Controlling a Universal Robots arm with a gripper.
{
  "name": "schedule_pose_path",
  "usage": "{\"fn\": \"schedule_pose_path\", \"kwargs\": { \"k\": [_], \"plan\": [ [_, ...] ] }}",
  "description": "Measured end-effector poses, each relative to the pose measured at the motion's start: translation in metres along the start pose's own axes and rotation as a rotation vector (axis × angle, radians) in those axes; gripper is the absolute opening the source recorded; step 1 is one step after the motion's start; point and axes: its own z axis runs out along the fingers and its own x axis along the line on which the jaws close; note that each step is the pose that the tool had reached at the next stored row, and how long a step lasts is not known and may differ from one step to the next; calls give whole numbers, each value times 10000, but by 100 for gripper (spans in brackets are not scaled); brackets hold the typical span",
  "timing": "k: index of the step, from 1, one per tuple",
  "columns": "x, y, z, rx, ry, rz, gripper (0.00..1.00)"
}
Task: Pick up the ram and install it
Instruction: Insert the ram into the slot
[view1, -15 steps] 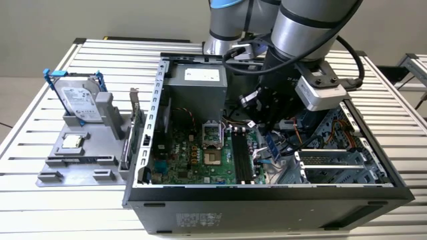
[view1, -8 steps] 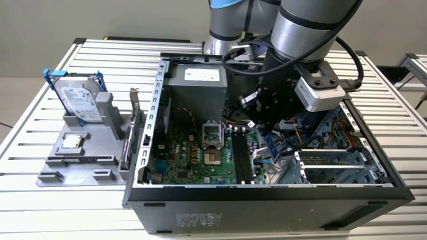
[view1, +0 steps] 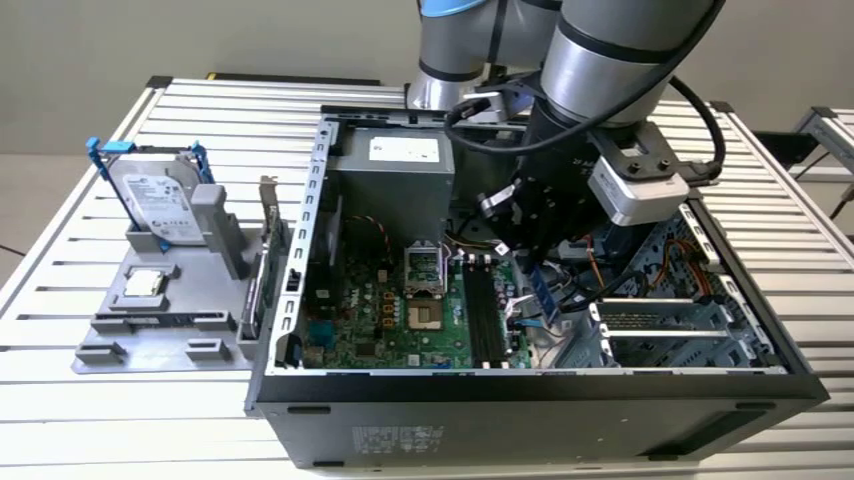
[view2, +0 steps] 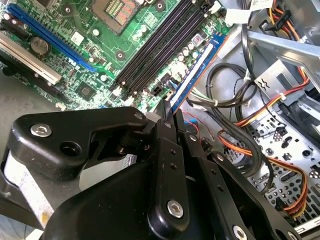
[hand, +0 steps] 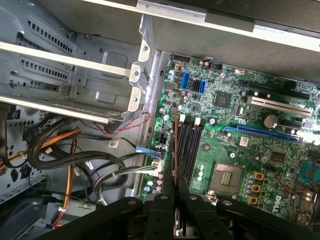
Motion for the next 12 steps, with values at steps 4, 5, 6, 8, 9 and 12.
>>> {"fn": "schedule_pose_path", "kwargs": {
  "k": [4, 5, 6, 8, 9, 12],
  "plan": [
    [0, 0, 10, 0, 0, 0, 0],
    [0, 0, 12, -1, 0, 0, 0],
    [0, 0, 15, -1, 0, 0, 0],
    [0, 0, 21, 0, 0, 0, 0],
    [0, 0, 24, 0, 0, 1, 0],
    [1, -1, 34, 1, 1, 0, 0]
  ]
}}
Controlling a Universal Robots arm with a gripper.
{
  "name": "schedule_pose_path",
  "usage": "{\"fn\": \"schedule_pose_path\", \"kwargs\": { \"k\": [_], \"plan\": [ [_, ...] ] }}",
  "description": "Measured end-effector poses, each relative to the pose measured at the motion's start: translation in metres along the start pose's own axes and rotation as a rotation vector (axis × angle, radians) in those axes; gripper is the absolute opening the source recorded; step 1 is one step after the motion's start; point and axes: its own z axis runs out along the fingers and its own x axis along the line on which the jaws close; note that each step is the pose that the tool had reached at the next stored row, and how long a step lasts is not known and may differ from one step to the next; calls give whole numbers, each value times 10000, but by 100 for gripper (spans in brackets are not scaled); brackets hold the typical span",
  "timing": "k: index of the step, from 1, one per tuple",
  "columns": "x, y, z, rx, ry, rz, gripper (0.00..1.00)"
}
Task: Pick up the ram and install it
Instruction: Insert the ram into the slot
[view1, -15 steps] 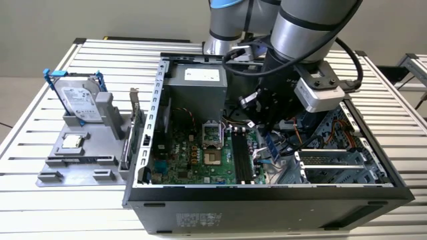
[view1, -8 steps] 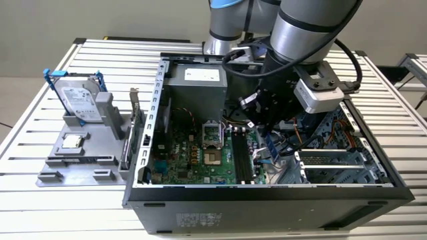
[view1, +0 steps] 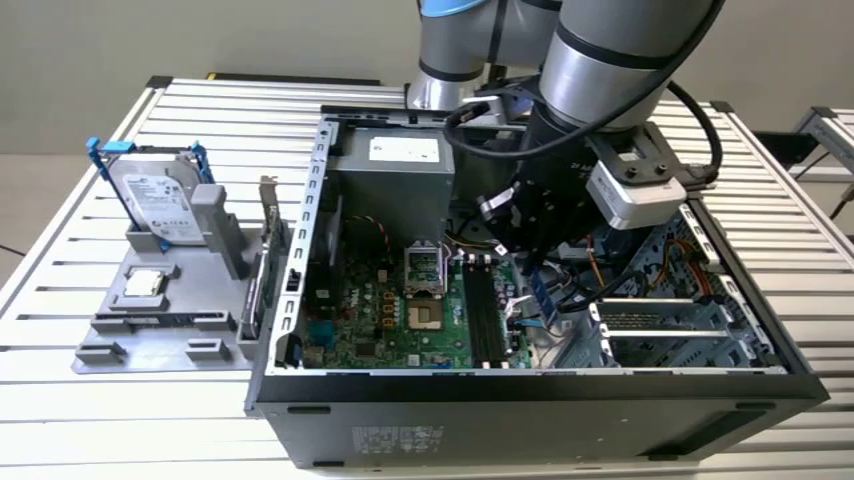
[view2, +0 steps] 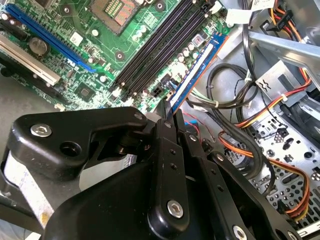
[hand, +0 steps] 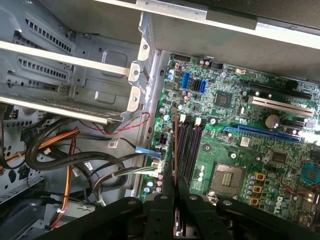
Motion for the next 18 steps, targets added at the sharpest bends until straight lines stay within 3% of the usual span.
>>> {"fn": "schedule_pose_path", "kwargs": {
  "k": [18],
  "plan": [
    [1, -5, 76, -1, 0, 0, 0]
  ]
}}
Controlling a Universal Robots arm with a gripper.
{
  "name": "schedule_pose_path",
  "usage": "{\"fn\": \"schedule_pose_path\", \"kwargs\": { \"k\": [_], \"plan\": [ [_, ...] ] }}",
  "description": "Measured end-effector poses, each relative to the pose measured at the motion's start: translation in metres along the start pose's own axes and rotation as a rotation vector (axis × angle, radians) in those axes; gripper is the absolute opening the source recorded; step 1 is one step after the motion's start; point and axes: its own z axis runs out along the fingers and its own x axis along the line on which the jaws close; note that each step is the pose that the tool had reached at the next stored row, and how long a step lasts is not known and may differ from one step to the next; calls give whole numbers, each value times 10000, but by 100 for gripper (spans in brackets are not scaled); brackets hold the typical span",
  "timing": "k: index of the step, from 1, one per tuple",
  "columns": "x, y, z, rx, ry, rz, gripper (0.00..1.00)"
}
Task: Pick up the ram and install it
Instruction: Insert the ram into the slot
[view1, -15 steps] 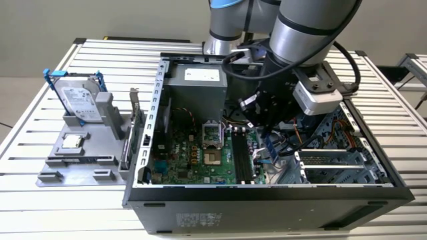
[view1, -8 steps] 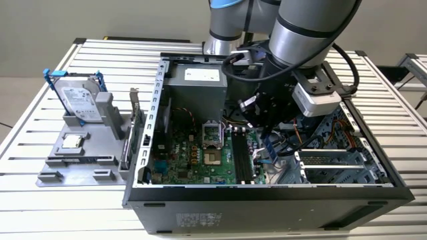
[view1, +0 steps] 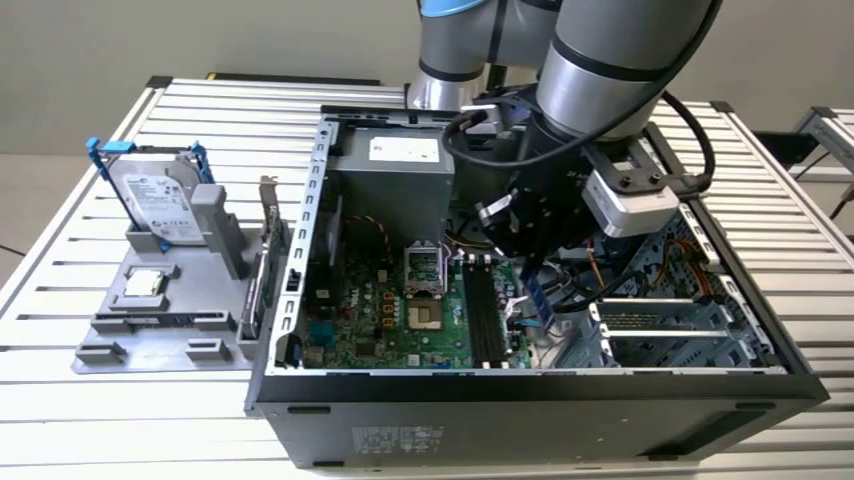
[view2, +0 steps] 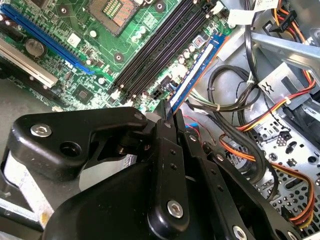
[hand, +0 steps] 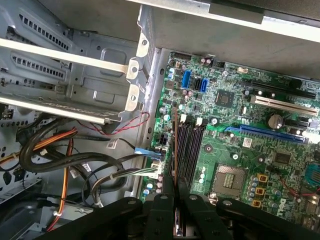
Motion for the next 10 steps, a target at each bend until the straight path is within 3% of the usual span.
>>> {"fn": "schedule_pose_path", "kwargs": {
  "k": [10],
  "plan": [
    [1, -3, 46, 0, 0, 0, 0]
  ]
}}
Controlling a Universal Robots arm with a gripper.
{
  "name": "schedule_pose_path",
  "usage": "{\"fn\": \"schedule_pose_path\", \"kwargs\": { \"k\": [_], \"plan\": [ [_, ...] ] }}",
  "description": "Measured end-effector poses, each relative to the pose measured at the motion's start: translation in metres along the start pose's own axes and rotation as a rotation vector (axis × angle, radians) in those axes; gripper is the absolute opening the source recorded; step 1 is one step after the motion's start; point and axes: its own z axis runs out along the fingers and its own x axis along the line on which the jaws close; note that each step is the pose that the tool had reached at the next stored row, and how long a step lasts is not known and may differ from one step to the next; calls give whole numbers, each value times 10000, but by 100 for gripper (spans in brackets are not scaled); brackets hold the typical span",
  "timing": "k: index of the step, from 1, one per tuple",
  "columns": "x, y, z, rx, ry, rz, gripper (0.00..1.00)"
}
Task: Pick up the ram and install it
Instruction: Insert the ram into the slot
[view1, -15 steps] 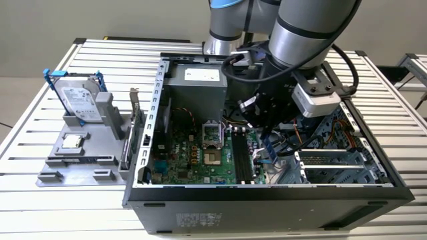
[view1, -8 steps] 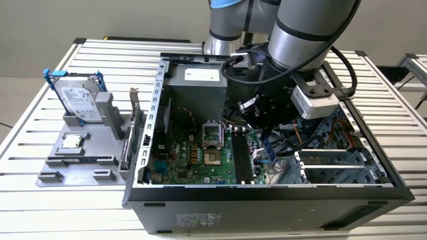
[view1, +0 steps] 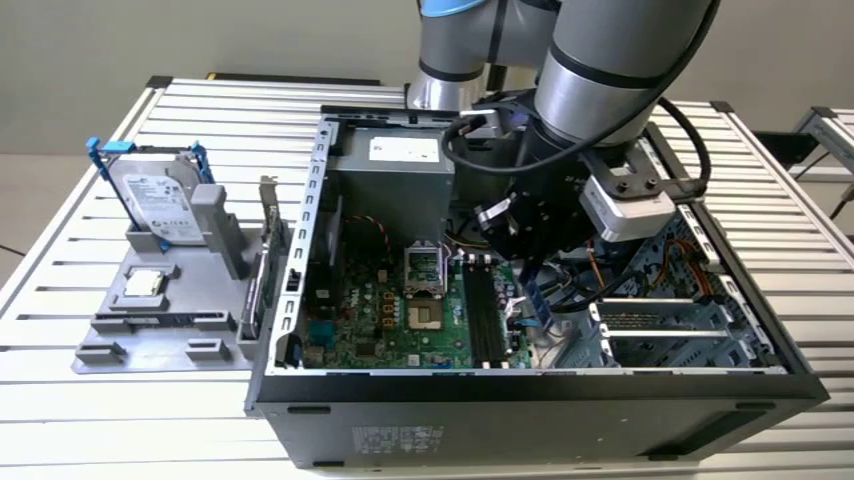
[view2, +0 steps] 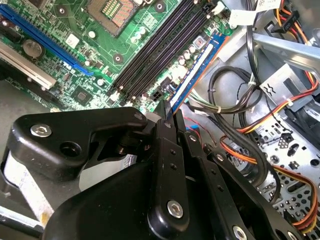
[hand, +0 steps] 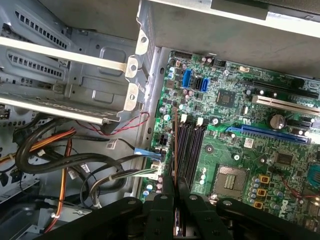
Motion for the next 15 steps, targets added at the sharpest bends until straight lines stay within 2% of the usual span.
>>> {"fn": "schedule_pose_path", "kwargs": {
  "k": [15],
  "plan": [
    [1, -2, 58, 0, 0, 0, 0]
  ]
}}
